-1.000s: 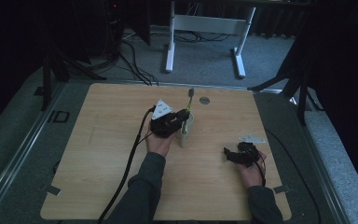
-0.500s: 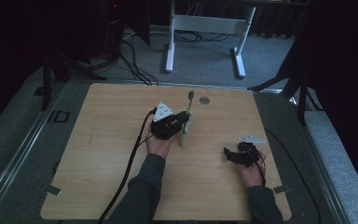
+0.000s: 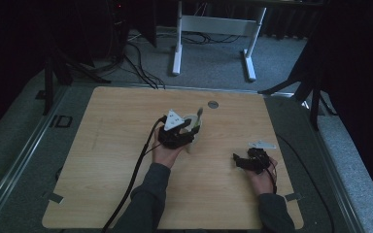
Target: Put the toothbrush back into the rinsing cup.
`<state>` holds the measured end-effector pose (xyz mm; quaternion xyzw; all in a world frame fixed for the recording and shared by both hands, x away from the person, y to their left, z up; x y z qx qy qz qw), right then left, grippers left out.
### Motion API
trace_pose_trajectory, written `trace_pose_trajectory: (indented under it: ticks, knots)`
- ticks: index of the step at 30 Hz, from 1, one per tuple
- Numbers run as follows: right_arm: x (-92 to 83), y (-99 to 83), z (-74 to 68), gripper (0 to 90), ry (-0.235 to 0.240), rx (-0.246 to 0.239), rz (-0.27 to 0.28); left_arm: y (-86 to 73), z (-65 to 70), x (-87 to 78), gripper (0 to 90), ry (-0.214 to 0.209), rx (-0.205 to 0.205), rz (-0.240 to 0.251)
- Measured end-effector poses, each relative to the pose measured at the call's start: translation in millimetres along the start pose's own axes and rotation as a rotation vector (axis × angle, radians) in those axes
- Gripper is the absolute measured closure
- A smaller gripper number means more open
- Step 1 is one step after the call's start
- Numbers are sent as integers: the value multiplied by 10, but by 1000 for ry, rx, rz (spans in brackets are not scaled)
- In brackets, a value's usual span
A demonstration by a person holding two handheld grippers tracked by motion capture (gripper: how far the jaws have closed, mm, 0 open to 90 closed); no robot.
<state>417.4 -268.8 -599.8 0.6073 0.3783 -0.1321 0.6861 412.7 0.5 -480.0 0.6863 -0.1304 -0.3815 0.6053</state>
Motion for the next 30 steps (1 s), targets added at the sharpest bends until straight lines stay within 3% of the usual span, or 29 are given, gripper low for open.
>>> trace_pose_trajectory:
  ticks: [2,6,19,24,30]
  knots:
    - [0,0,0,245,0,0,0,-20,0,-32,389,-1,2,-2]
    - [0,0,-1,245,0,0,0,-37,-16,-87,344,8,14,-7]
    - [0,-1,-3,245,1,2,-1,-190,-82,-220,320,53,37,-47]
    - [0,0,0,245,1,-1,0,-263,-159,-319,326,92,37,-63]
    - [0,-1,1,245,1,-2,0,-409,-235,-431,331,172,84,-117]
Point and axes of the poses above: each handheld gripper's, and its own axes: x roughly forward along the jaws, y roughly out of its top, z roughly to its right, the point moved 6 cm from there along x, roughly forward along the jaws, and after that the axes turned 2 degrees about x, right-handed, at the moved point
